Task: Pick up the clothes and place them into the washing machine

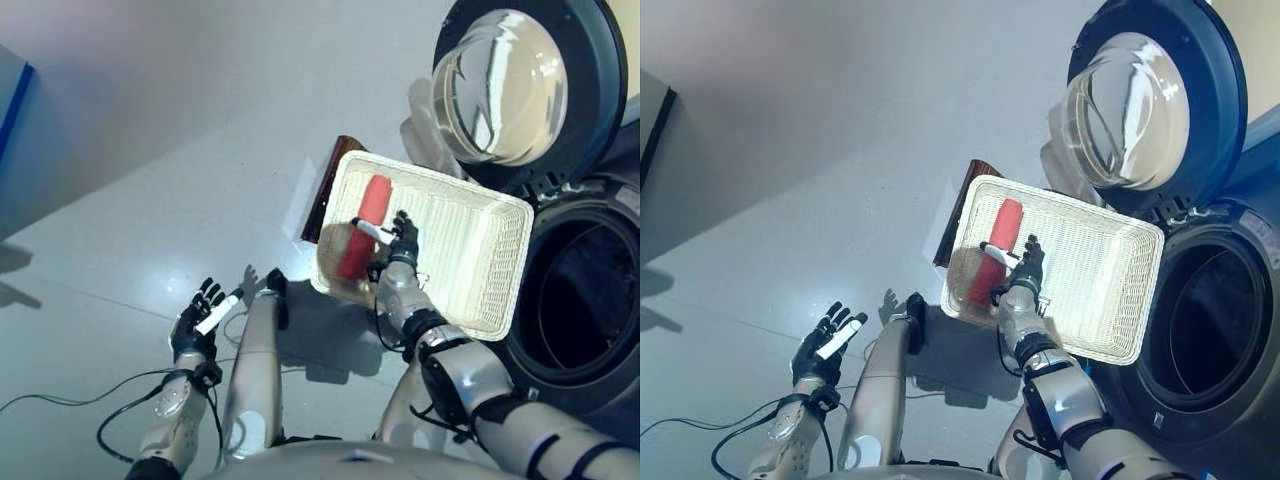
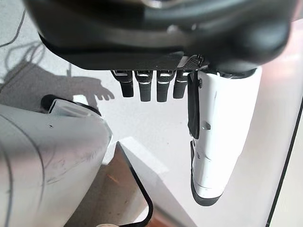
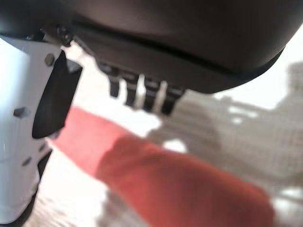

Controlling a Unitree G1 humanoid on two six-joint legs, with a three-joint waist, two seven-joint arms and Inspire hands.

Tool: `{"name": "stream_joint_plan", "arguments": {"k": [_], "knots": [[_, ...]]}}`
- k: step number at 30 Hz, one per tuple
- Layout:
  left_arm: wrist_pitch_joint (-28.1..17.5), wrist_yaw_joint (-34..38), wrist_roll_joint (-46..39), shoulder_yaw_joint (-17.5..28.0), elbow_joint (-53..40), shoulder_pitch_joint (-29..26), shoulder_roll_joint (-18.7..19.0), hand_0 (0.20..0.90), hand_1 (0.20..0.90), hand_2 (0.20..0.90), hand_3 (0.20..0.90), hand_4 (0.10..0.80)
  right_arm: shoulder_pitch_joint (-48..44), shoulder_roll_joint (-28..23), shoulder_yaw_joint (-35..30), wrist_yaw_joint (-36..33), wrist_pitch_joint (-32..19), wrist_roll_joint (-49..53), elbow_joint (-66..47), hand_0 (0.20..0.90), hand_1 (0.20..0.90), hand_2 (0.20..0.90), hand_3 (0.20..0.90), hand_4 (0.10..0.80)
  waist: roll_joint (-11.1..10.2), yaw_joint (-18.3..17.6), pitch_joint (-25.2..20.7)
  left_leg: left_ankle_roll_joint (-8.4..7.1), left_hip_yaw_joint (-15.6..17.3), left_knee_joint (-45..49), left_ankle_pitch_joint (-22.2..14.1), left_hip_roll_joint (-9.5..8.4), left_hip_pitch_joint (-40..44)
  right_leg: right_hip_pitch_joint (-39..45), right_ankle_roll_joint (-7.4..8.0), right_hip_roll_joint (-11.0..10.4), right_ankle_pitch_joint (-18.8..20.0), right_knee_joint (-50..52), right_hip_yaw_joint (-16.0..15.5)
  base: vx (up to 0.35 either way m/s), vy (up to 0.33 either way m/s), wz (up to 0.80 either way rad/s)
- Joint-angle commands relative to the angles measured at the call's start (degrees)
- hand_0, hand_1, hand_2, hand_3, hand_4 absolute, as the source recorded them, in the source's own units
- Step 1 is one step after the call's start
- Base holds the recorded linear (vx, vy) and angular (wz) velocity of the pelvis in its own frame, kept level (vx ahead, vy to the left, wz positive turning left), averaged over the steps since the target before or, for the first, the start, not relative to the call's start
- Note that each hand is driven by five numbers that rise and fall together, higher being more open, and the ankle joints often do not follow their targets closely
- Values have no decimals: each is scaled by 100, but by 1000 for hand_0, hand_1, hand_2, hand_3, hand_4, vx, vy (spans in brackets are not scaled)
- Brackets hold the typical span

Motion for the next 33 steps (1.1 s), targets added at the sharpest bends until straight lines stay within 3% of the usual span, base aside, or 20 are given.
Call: {"name": "stream_joint_plan", "arguments": {"k": [1,9,10,18,27,29,33], "knots": [[-316,72,193,76,-539,29,613,900,900,900,900,800,-317,-21,-289,-363,9,-144,168,900,900,900,900,800,-135,285,-158,-503,-226,-122,43,181,36,267,-6,-225,1037,-1000,176,24,-12,10],[-288,102,269,25,-716,16,860,900,900,900,900,800,-667,-3,-599,-459,340,-78,813,900,900,900,900,800,-105,590,-163,-459,-356,-16,-28,49,-87,582,38,-329,1054,-1128,-135,33,-19,12],[-282,94,272,39,-754,35,877,900,900,900,900,800,-689,-12,-645,-461,361,-60,852,900,900,900,900,800,-88,642,-186,-485,-364,55,-242,98,-54,671,63,-309,869,-1083,-184,130,-42,10],[-276,173,347,37,-888,70,1012,900,900,900,900,800,-768,-284,-989,-876,597,-105,1104,900,900,900,900,800,-87,877,-110,-468,-448,-11,-211,37,-212,786,76,-332,932,-1245,-430,36,-25,16],[-253,194,357,-48,-1066,76,1033,900,900,900,900,800,-703,-435,-1010,-861,927,-364,1298,900,900,900,900,800,-30,950,-30,-427,-472,20,-251,30,-354,624,76,-369,910,-1166,-423,11,3,4],[-241,181,327,-42,-1167,116,1041,900,900,900,900,800,-631,-487,-973,-794,1097,-530,1397,200,200,200,200,300,34,963,-10,-405,-457,32,-256,27,-415,531,76,-393,901,-1123,-404,0,0,0],[-230,145,306,-31,-1213,142,1028,900,900,900,900,800,-533,-550,-1029,-725,1187,-549,1491,200,200,200,200,300,105,969,-7,-394,-446,33,-250,18,-466,462,76,-425,877,-1072,-394,0,0,0]]}}
